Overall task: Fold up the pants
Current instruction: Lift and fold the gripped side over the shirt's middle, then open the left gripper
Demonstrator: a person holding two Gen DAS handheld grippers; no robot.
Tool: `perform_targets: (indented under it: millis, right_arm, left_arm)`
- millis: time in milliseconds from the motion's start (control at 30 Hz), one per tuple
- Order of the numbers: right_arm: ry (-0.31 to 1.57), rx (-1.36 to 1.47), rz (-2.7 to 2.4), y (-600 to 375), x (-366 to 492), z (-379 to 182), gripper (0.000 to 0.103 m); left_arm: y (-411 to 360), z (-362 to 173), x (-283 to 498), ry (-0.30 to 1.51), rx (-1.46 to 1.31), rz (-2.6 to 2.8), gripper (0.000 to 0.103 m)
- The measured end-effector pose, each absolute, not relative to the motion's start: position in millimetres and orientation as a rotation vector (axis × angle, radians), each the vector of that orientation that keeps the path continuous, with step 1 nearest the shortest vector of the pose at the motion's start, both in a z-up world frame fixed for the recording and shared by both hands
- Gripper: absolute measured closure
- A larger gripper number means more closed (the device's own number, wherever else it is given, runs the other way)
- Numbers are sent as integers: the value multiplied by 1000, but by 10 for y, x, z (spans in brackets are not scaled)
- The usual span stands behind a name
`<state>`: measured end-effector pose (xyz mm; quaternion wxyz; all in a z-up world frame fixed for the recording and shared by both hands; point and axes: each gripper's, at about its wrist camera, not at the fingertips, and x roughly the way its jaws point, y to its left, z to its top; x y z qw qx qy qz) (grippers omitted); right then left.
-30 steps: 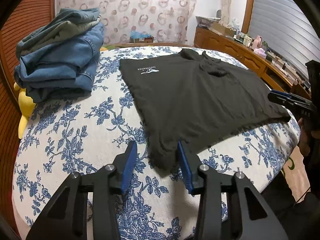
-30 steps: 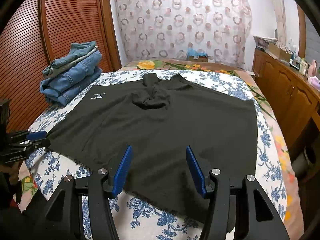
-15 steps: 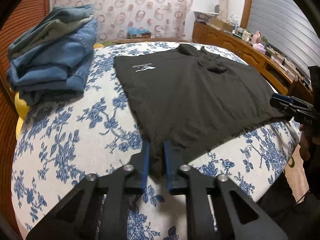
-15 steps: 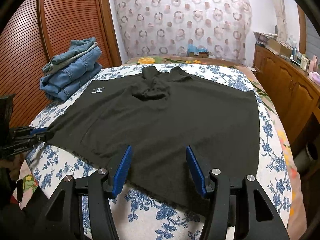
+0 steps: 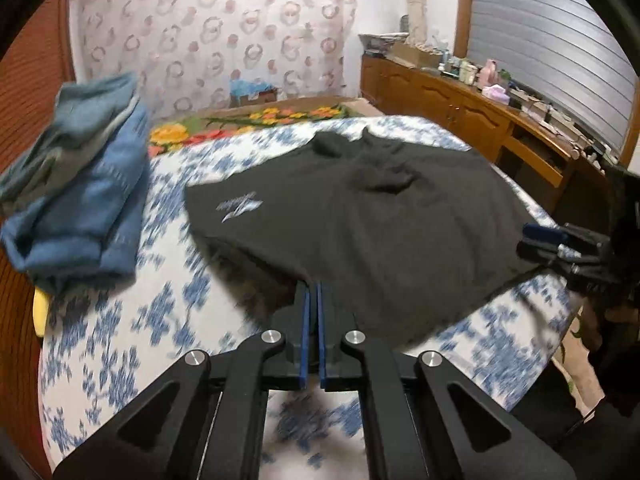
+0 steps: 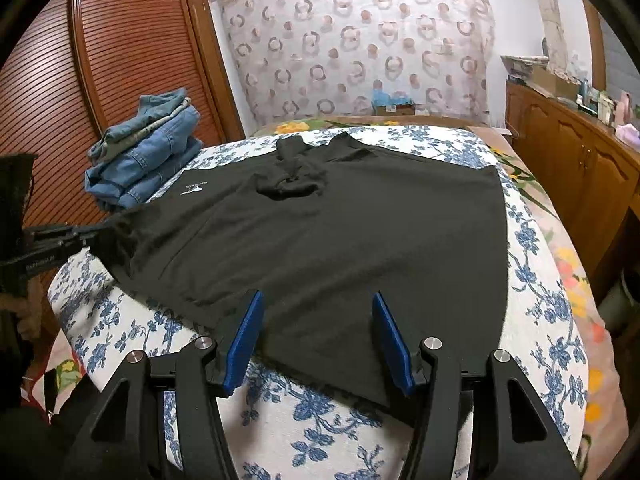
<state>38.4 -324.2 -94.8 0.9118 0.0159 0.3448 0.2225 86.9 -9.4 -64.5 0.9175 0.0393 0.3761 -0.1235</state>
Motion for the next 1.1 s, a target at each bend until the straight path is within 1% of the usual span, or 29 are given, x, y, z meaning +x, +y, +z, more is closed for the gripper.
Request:
perform_targets:
  millis: [133, 200, 600, 833, 867, 933, 1000, 1067, 1100]
  right_arm:
    - [704, 34, 449, -3361, 334, -932, 36]
    - [697, 29, 440, -3421, 303, -908, 36]
    - [669, 8, 390, -3635, 122, -801, 36]
    - [648, 5, 374, -3681, 93, -719, 36]
    - [646, 4, 372, -3677, 93, -710, 35]
    - [646, 4, 372, -3670, 95, -704, 36]
    - [645, 6, 375, -3664, 101, -701, 36]
    - [645, 8, 376, -3662, 109, -709, 36]
    - [647, 9, 378, -3655, 115, -715, 36]
  left_arm:
    - [-325, -495, 953, 748, 102, -291, 99]
    - [-484, -423, 980, 738, 121, -321, 99]
    - [-1291, -79, 1056, 662, 208, -481, 99]
    - [-1357, -49, 1080, 645, 225, -446, 98]
    - [-1361, -54, 1080, 642, 225, -440, 94]
    - [-1315, -70, 1080, 645, 214, -432, 90]
    - [-1293, -83, 1089, 655, 211, -429, 80]
    - [-1265, -81, 1080, 649, 211, -415, 59]
    - [-1247, -77, 1071, 645, 206, -413, 54]
